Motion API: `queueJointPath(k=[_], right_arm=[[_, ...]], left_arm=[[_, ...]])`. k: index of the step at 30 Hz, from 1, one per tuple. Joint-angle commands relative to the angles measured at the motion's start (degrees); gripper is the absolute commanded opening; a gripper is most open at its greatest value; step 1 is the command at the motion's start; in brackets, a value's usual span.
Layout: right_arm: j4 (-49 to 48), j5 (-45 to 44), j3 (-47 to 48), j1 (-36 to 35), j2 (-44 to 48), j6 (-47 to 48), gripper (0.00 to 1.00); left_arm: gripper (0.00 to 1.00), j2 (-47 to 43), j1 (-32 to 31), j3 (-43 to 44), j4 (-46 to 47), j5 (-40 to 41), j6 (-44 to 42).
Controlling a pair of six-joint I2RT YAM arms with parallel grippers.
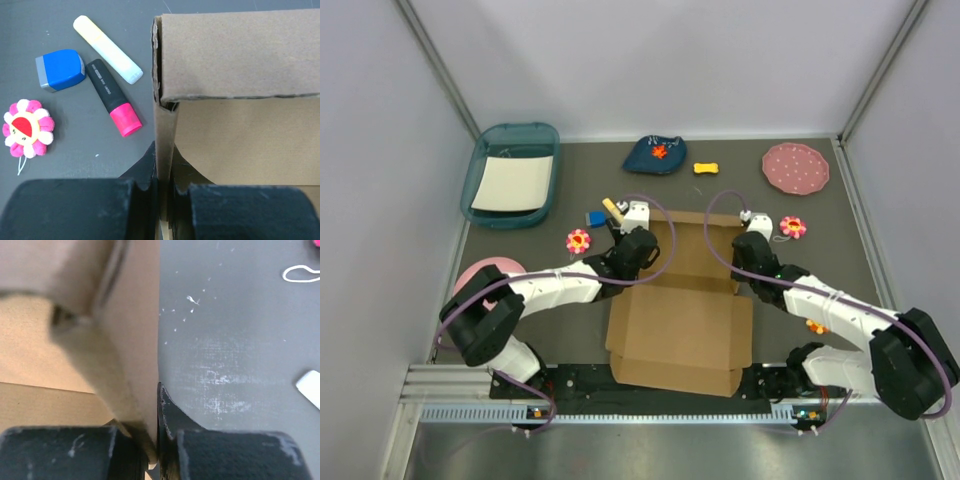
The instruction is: Fold the paper box
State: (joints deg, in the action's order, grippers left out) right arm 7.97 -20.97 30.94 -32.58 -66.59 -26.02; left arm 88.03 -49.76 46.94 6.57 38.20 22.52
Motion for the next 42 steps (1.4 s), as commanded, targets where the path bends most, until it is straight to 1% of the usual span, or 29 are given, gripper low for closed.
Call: queueJointPath(k=[1, 3, 4, 7, 8, 10, 11, 12, 14, 15, 16, 19, 22, 25, 26, 29, 30, 31, 32, 33, 34, 36, 37, 40, 42], right_arm=[[5.21, -9.57, 2.46, -3.18, -0.47, -1.14, 0.00], [6.79, -12.94, 3.86, -3.72, -1.08, -1.57, 0.00], [6.80, -15.30, 4.13, -3.90, -1.18, -2.10, 0.00], [5.84, -17.78, 4.39, -3.81, -1.18, -3.68, 0.00], [4.87, -18.92, 3.87, -3.98, -1.09, -3.95, 0.00], [0.84, -20.67, 2.90, -4.25, -0.56, -3.25, 0.00], [-0.05, -21.38, 2.46, -4.34, -0.56, -3.25, 0.00], [-0.67, -22.00, 2.29, -4.42, -0.56, -3.25, 0.00], [-5.14, -24.46, 1.15, -4.77, -0.30, -2.46, 0.00], [-7.33, -24.99, 0.53, -4.78, -0.04, -1.93, 0.00], [-11.35, -25.69, -0.26, -4.78, 0.14, -0.97, 0.00], [-15.25, -26.31, -2.37, -4.78, 0.06, -0.26, 0.00], [-16.93, -25.96, -3.86, -4.78, -1.26, -0.78, 0.00], [-17.02, -24.57, -4.83, -4.69, -1.62, -1.32, 0.00], [-16.93, -24.47, -4.83, -4.69, -1.53, -1.75, 0.00], [-14.83, -23.59, -3.44, -4.77, -1.97, -1.84, 0.00], [-13.00, -23.41, -2.91, -4.69, -2.14, -2.36, 0.00], [-11.93, -23.07, -2.55, -4.77, -2.32, -2.63, 0.03], [-11.23, -22.97, -1.94, -4.69, -2.23, -2.89, 0.09], [-10.70, -22.89, -1.67, -4.69, -2.14, -3.50, 0.15], [-10.08, -22.62, -1.58, -4.69, -1.45, -3.60, 0.25], [-9.55, -22.54, -1.15, -4.77, -0.74, -3.69, 0.32], [-9.11, -22.45, -0.80, -4.69, -0.13, -3.86, 0.37], [-8.41, -22.45, -0.09, -4.60, 0.67, -3.77, 0.41], [-8.23, -22.53, 0.09, -4.69, 1.11, -3.51, 0.41]], left_arm=[[0.00, -1.90, -0.08, -1.23, 3.43, -0.05, -1.07], [0.00, -2.60, -0.08, -3.51, 6.69, -2.32, -2.21], [0.00, -2.95, -0.16, -4.48, 10.97, -3.29, -3.35], [0.07, -3.92, -0.34, -8.61, 17.93, -5.32, -5.99], [0.09, -4.18, -0.51, -10.27, 22.39, -5.58, -6.78], [0.13, -4.36, -0.78, -11.34, 25.76, -5.59, -8.89], [0.15, -4.44, -1.04, -12.39, 29.17, -5.41, -9.51], [0.20, -4.44, -1.13, -12.74, 30.68, -5.24, -10.12], [0.25, -4.10, -1.39, -14.32, 34.55, -4.89, -12.23], [0.28, -4.01, -1.66, -14.85, 38.57, -4.62, -12.85], [0.33, -3.74, -1.66, -15.29, 40.09, -4.36, -14.07], [0.39, -2.25, -1.83, -16.44, 44.22, -3.66, -15.58], [0.42, -0.76, -2.27, -17.93, 47.73, -3.48, -15.93], [0.41, 0.39, -2.54, -18.72, 48.10, -3.65, -15.32], [0.39, 0.82, -2.54, -18.99, 48.27, -3.74, -15.14], [0.37, 1.01, -2.54, -19.07, 48.28, -4.62, -14.88], [0.34, 0.92, -2.62, -19.08, 48.36, -4.88, -14.79], [0.31, 0.83, -2.54, -19.08, 48.45, -5.41, -14.79], [0.28, 0.48, -2.54, -19.08, 48.36, -5.67, -14.79], [0.21, 0.30, -2.54, -19.08, 48.28, -5.76, -14.79], [0.19, 0.30, -2.62, -19.16, 48.28, -5.85, -14.70], [0.12, -0.05, -2.71, -19.43, 48.28, -5.76, -14.79], [0.10, -0.31, -2.71, -19.69, 48.28, -5.76, -14.79], [0.09, -0.66, -2.80, -19.78, 48.19, -5.41, -14.79], [0.14, -1.19, -2.89, -19.78, 47.84, -5.15, -14.79]])
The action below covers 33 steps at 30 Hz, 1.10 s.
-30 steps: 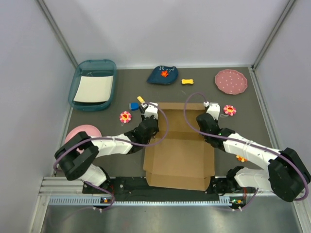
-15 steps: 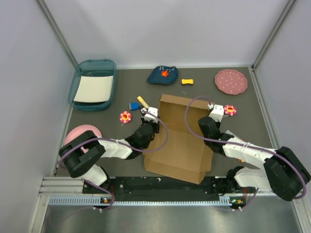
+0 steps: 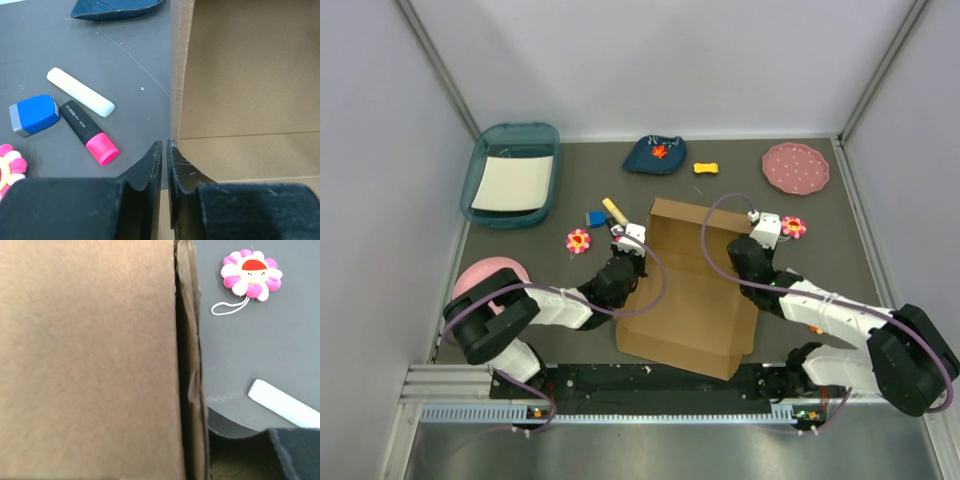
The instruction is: Fold the paper box
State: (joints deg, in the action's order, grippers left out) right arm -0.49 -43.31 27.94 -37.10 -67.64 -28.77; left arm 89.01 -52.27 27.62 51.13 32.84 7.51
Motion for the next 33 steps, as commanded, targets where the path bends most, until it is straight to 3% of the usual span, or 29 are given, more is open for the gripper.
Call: queueJointPath(k=[1, 3, 5, 7, 13, 23, 33], right_arm=[[0.32, -0.28, 3.43, -0.08, 2.07, -0.76, 0.41], [0.32, -0.46, 3.78, 0.27, 1.55, -0.23, 0.38], [0.32, -0.63, 4.22, 0.19, 0.84, 0.21, 0.14], [0.32, -0.55, 4.49, 0.28, -0.21, 1.00, 0.00], [-1.70, 0.85, 2.65, 0.19, -0.22, 3.54, 0.00], [-11.45, 3.93, -1.22, -0.07, 3.03, 10.22, 0.00], [-23.50, 2.88, -0.97, 0.19, -0.47, 18.67, 0.00]], left_arm=[[0.17, -2.61, -0.38, -0.28, 3.01, 0.38, 0.23], [0.25, -2.88, -0.38, 0.07, 2.31, 0.73, 0.31], [0.34, -3.41, -0.38, 0.51, 1.51, 0.82, 0.31], [0.38, -3.49, -0.38, 0.86, 1.34, 1.00, -0.12], [0.56, -3.67, -0.38, 1.21, 2.12, 1.53, -0.13], [0.61, -10.26, -0.20, -2.74, 1.86, 2.93, -2.58], [0.61, -2.71, 0.06, 0.33, 5.11, 3.02, -2.15]])
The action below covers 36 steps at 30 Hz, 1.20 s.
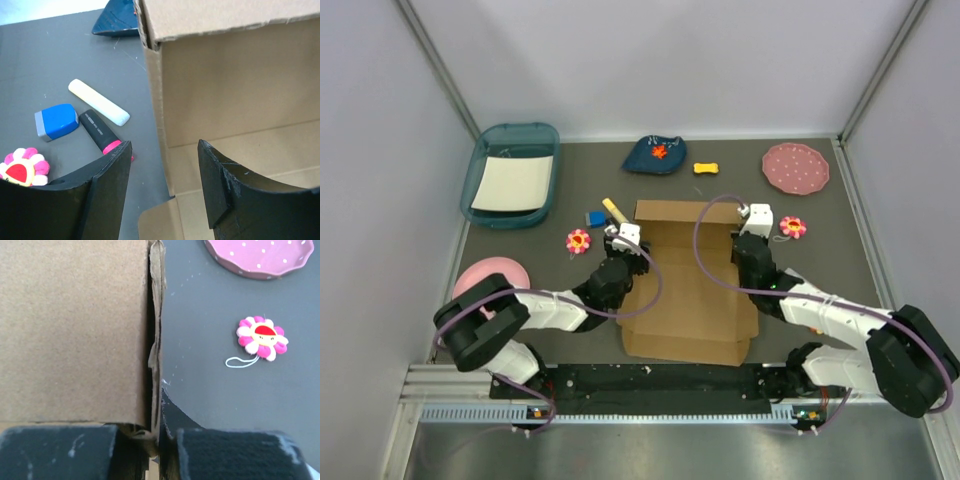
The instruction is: Fold the paper box
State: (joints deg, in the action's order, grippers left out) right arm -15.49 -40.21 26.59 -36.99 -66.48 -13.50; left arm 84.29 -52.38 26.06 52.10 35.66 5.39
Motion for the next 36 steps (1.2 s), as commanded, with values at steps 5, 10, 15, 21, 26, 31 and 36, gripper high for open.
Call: queueJointPath(k=[5, 10, 15, 21, 26, 31, 36], right_arm=[[-2.11, -0.14, 1.71, -0.10, -2.87, -1.08, 0.00], [4.49, 0.83, 3.20, -0.10, -4.53, -3.99, 0.00], [4.76, 0.83, 2.50, -0.10, -5.68, -5.57, 0.00], [4.85, 1.18, 2.77, -0.01, -6.21, -5.49, 0.00], [4.32, 2.06, 2.33, -0.10, -5.86, -4.87, 0.00], [4.32, 2.59, 2.24, -0.62, -5.68, -4.26, 0.00], [4.41, 2.76, 2.24, -0.80, -5.77, -3.99, 0.00]], left_arm=[[0.60, -1.40, 0.09, 0.22, 0.48, 1.43, 0.94], [0.67, -10.98, 0.17, -1.01, -11.73, 3.54, 4.62], [0.70, -21.24, 0.17, -1.89, -23.25, 2.66, 10.96], [0.77, -32.86, 0.87, -3.21, -23.36, -3.57, 12.28], [0.83, -33.68, 10.16, 2.83, -26.86, -16.03, 20.16], [0.86, -27.70, 16.60, 8.29, -28.63, -29.56, 23.61], [0.86, -18.30, 22.14, 14.27, -28.90, -42.85, 28.09]])
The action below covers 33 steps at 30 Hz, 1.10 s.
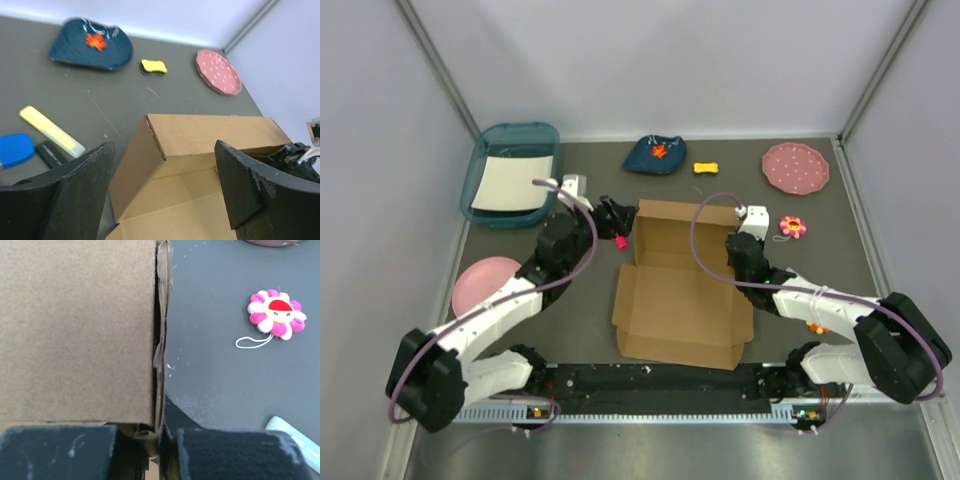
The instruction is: Fold the paper box
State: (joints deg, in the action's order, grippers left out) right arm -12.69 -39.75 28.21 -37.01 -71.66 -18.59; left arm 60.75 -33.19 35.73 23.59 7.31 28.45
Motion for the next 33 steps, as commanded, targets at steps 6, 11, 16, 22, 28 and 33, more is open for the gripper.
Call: queueJointPath(k=[6, 11, 16, 22, 28, 33], right_arm=[[1.61, 2.39, 0.18, -1.22, -0.06, 1.10, 0.00], [1.79, 2.31, -0.26, -1.66, 0.55, 1.27, 0.00], [2.23, 2.57, -0.52, -2.10, 1.17, 1.01, 0.00], [5.91, 4.33, -0.34, -2.18, 3.45, -0.13, 0.11], [12.58, 6.17, 0.62, -2.18, 7.84, -1.71, 0.46], [19.27, 7.75, 1.50, -2.19, 15.92, -1.63, 0.61]], left_arm=[[0.85, 14.30, 5.42, 9.53, -0.30, -23.92, 7.85], [0.83, 17.90, 6.21, 10.33, 0.75, -24.98, 8.03], [0.79, 19.67, 6.91, 10.77, 0.49, -25.07, 7.50], [0.71, 20.20, 6.91, 9.54, 2.15, -23.93, 6.36], [0.67, 19.76, 6.91, 7.43, 3.30, -22.52, 6.27], [0.66, 18.97, 6.91, 6.55, 3.74, -20.76, 5.74]])
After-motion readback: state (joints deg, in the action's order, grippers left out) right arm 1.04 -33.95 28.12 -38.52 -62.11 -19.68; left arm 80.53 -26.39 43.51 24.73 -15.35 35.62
